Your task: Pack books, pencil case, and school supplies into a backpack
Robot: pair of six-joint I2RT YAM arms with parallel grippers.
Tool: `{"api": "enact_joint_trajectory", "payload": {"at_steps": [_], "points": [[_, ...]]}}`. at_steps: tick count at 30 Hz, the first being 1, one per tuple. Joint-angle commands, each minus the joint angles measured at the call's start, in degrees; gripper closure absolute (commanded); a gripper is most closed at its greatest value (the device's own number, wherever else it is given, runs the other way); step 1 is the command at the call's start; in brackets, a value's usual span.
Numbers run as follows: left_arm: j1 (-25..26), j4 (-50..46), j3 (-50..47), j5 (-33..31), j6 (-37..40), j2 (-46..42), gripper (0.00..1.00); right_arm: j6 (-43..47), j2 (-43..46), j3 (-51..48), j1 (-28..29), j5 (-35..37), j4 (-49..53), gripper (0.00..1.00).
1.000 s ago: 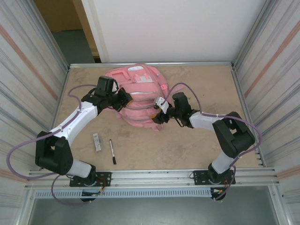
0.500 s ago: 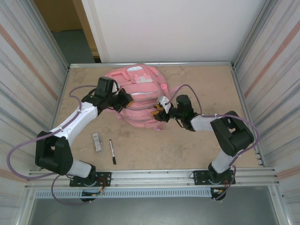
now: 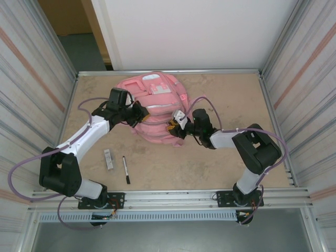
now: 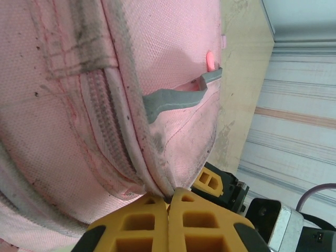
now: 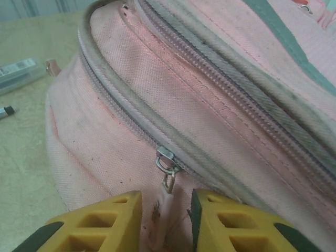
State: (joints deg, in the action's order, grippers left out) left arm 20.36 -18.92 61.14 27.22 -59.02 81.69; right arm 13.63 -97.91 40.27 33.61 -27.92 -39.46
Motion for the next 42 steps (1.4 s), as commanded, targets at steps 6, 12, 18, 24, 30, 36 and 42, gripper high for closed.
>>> {"api": "enact_joint_trajectory", "payload": {"at_steps": [6,12,18,24,30,36,42], "points": [[0.44,4.41,-0.08,3.44,-0.86,-3.41,1.00,-3.36,-0.74,-0.72,1.78,7.25,-0.30,0.67],[0.65,4.98,-0.59,3.36,-1.33,-3.54,1.00,-6.18,-1.44,-0.72,3.59,12.78,-1.54,0.87],[-0.22,3.64,-0.72,2.37,0.33,-3.89,1.00,-14.40,3.12,-1.50,3.72,18.05,-0.92,1.00],[-3.38,2.90,-1.87,1.03,2.73,-3.88,1.00,-20.91,8.24,4.37,1.19,24.42,20.72,1.00],[-9.06,2.65,-1.34,3.45,5.98,-0.53,1.00,-23.25,10.46,4.91,-2.93,26.32,29.32,1.00],[-2.97,0.28,0.86,2.00,7.97,-1.00,0.61,-20.88,11.85,7.29,-0.83,22.53,32.56,1.00],[9.93,0.73,-3.10,-16.52,-2.19,-6.35,0.34,-20.31,12.08,11.02,3.11,22.12,34.42,1.00]]}}
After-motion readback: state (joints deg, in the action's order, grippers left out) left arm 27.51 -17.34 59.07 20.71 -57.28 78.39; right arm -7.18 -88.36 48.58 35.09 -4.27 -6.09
